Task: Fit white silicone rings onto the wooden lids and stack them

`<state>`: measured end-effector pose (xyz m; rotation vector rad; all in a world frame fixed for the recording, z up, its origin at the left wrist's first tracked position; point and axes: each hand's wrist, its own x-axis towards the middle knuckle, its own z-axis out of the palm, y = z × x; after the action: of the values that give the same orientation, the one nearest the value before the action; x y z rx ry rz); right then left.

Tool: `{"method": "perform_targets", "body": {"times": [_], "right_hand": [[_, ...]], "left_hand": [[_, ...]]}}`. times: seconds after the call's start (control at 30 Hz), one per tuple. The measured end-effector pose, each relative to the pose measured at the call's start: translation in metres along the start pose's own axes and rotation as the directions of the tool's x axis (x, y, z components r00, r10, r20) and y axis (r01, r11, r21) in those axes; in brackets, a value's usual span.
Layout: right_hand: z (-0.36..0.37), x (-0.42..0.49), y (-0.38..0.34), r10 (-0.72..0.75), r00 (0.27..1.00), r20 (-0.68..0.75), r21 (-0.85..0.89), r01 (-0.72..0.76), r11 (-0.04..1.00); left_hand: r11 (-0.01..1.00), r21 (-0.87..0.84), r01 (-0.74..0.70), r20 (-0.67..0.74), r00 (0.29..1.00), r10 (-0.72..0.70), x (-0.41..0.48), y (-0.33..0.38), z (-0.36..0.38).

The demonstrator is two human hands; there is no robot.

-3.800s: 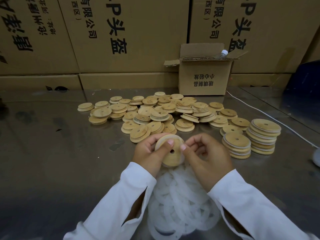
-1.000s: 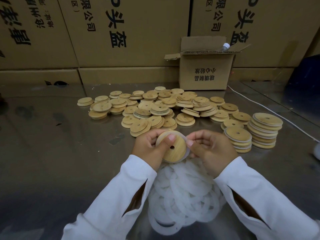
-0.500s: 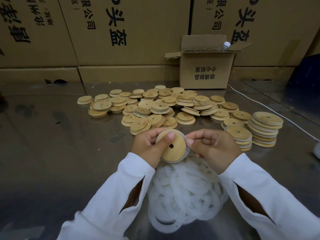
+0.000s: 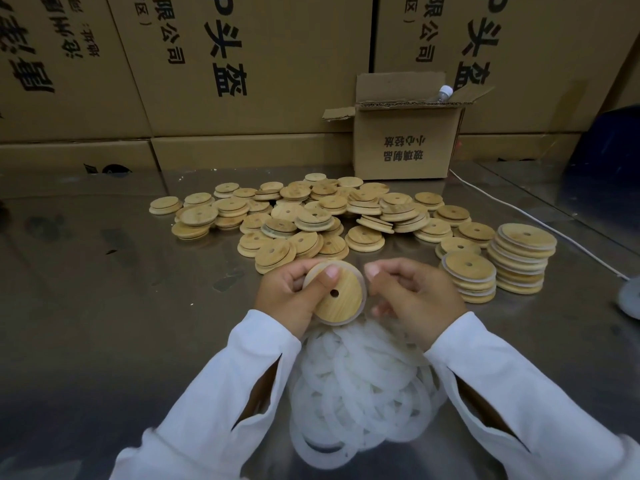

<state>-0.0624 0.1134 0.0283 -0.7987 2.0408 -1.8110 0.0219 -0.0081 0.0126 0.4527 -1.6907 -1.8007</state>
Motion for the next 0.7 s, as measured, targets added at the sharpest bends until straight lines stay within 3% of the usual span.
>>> {"method": "perform_targets", "body": {"times": [0.3, 0.4, 0.47, 0.7], "right_hand": [[-0.004, 0.002, 0.002, 0.02, 0.992, 0.121, -0.072, -0.012, 0.997], [-0.012, 0.009, 0.001, -0.004, 0.997, -0.078, -0.075, -0.001, 0.997], [-0.02, 0.014, -0.001, -0.003, 0.962, -0.272, -0.041, -0.008, 0.999], [-0.055, 0.026, -0.003, 0.23, 0.718, -0.657, 0.263, -0.068, 0.962]], "left_hand": [[0.999, -0.007, 0.04, 0.069, 0.997, -0.039, -0.004, 0.001, 0.004], [0.994, -0.044, 0.098, 0.034, 0.995, -0.096, -0.003, 0.002, 0.005], [0.999, -0.01, 0.051, -0.054, 0.997, -0.052, -0.003, 0.002, 0.005], [0.999, -0.041, -0.02, -0.186, 0.983, 0.012, 0.001, 0.002, -0.001]]}}
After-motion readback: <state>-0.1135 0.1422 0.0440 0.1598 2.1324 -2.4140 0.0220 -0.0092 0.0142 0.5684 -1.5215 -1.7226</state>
